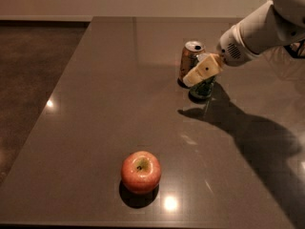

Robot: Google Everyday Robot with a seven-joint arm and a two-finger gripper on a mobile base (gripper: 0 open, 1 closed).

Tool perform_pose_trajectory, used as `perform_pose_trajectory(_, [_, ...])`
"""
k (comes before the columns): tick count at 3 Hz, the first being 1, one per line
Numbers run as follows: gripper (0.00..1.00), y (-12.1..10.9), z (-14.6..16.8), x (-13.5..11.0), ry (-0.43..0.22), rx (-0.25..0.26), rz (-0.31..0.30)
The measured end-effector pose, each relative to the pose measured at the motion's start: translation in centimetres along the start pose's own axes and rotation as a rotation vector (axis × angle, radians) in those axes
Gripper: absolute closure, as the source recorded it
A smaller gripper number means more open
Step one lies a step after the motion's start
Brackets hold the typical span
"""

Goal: Move green can near orange can

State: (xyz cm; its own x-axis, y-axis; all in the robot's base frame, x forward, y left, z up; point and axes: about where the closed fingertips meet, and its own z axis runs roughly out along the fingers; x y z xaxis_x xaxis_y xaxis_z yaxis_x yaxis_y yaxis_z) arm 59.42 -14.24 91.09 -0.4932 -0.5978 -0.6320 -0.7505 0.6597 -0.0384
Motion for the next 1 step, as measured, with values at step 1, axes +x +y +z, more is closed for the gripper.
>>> perform_pose_trajectory(1, [0.0, 0.02, 0.02, -0.01, 0.0, -0.002, -0.001])
